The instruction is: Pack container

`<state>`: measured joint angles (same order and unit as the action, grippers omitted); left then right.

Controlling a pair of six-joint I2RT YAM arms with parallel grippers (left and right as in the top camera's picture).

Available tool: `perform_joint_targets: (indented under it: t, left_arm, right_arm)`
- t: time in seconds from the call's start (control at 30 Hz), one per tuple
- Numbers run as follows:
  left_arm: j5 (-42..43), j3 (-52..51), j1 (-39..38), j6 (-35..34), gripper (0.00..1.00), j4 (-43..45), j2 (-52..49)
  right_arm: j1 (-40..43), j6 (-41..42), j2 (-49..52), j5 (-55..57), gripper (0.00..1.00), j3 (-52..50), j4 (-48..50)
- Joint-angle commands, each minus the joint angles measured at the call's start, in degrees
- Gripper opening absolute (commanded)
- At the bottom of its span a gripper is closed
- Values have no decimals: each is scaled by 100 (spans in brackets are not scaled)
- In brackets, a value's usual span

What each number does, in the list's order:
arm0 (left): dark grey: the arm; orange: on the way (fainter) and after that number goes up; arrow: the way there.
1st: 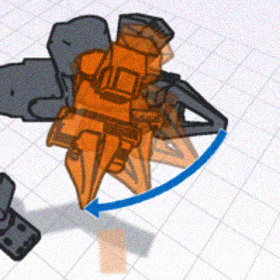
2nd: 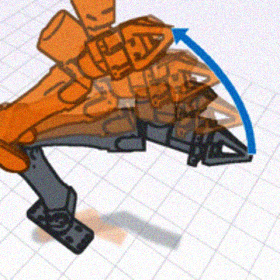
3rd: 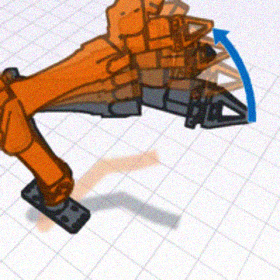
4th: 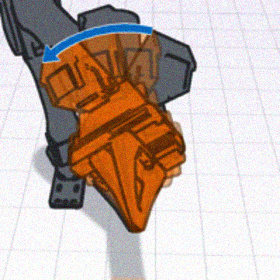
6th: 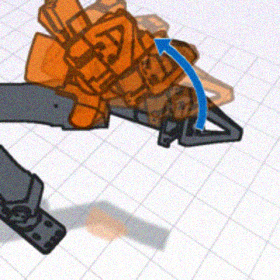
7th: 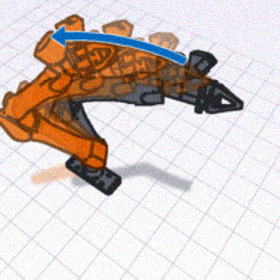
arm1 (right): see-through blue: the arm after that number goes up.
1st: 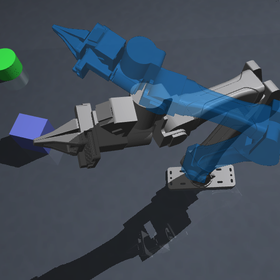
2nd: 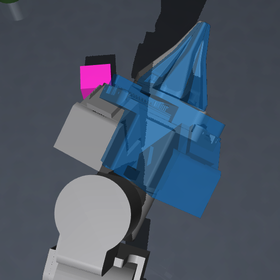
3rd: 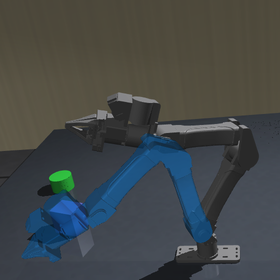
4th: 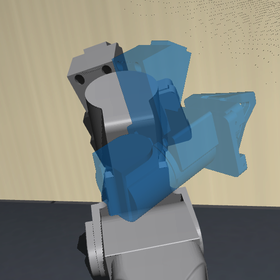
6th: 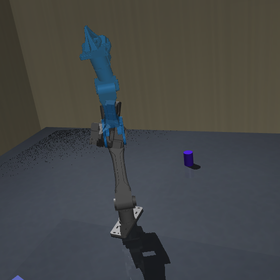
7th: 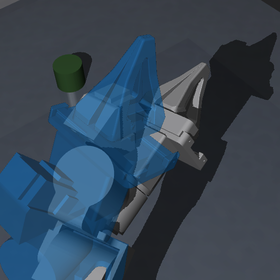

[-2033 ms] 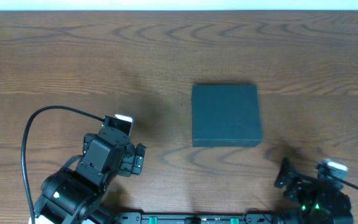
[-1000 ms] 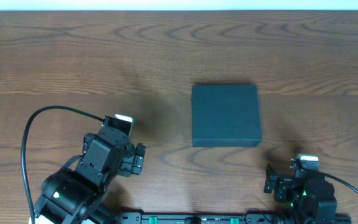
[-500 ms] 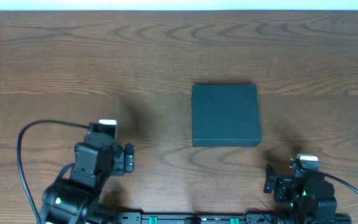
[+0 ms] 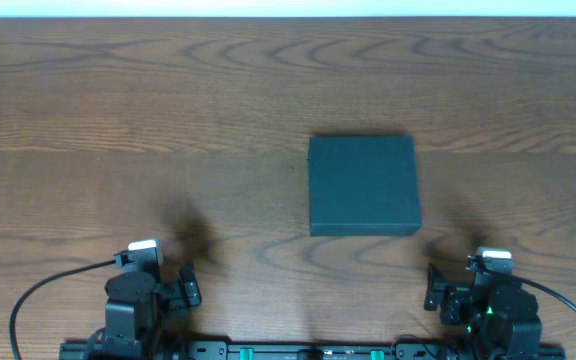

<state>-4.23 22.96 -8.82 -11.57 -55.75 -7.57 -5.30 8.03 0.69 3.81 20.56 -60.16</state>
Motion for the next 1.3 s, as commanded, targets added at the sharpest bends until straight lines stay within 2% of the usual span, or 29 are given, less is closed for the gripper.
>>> perform_joint_targets:
  t: [0.0,0.2,1.27]
  left_arm:
    - [59,-81,46,22,96,-101,304]
    - [87,-348,57,573,95,-483,739]
    - [85,-348,57,581,95,-470,737]
  right_arm:
    - [50,-83,-33,-24,99,-44,-26]
    - [50,-83,-33,-24,99,-44,-26]
    - [50,-83,-33,-24,99,-44,-26]
